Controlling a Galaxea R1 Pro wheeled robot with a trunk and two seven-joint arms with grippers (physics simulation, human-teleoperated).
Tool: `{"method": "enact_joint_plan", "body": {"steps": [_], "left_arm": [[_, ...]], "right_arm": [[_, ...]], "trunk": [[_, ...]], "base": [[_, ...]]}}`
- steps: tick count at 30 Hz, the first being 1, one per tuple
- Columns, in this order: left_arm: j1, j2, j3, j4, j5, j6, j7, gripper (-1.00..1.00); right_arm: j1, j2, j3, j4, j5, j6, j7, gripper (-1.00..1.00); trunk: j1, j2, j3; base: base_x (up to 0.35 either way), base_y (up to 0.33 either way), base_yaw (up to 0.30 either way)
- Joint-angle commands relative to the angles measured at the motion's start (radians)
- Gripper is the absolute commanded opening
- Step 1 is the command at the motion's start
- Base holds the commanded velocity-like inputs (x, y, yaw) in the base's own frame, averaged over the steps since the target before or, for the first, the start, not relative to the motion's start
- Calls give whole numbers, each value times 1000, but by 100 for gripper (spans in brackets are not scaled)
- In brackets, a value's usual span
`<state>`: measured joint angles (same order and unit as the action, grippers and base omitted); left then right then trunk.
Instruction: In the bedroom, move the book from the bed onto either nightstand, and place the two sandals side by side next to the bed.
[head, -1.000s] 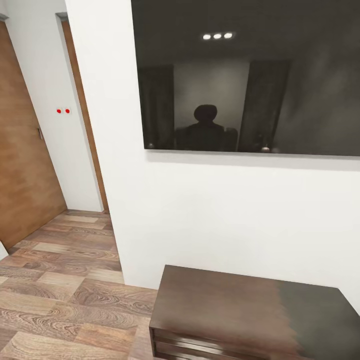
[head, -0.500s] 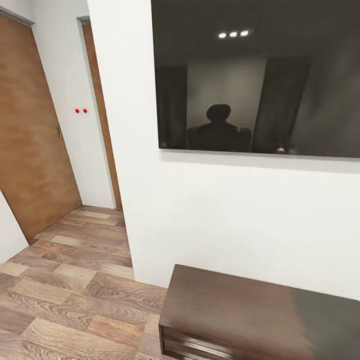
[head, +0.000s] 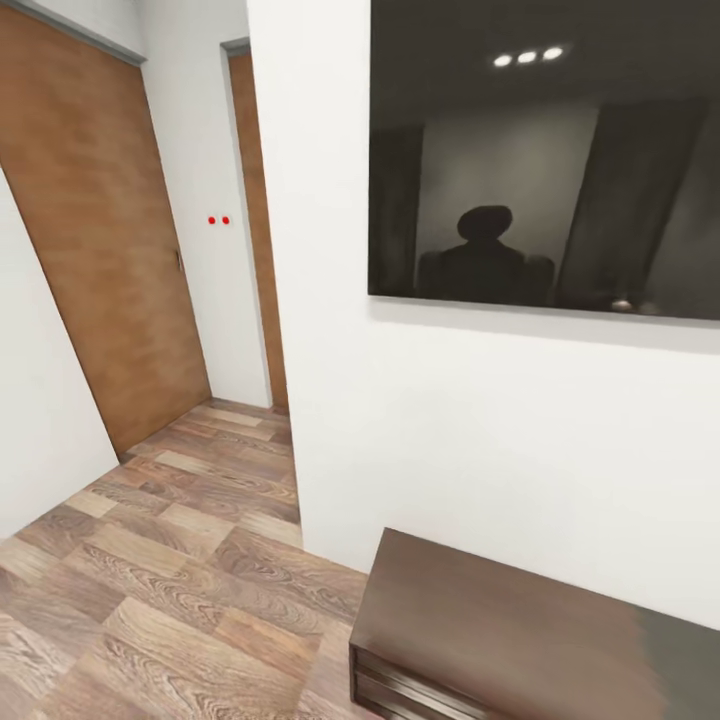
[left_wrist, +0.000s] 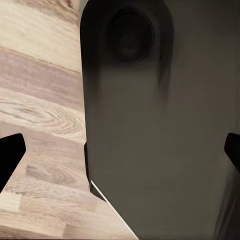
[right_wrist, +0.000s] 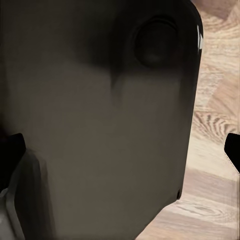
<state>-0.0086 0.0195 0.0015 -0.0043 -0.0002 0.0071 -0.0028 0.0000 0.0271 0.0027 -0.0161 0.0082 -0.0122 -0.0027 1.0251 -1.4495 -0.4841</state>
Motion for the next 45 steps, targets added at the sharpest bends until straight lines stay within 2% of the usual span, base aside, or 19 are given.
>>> {"method": "enact_joint_plan", "body": {"steps": [1, 45], "left_arm": [[-1, 0, 0, 0, 0, 1, 0, 100], [-1, 3, -1, 0, -1, 2, 0, 100]], "right_arm": [[0, 0, 0, -1, 1, -2, 0, 100], [0, 0, 0, -2, 1, -3, 0, 100]], "trunk": [[0, 0, -1], [0, 0, -20]], "base": [[0, 0, 286], [0, 0, 288]]}}
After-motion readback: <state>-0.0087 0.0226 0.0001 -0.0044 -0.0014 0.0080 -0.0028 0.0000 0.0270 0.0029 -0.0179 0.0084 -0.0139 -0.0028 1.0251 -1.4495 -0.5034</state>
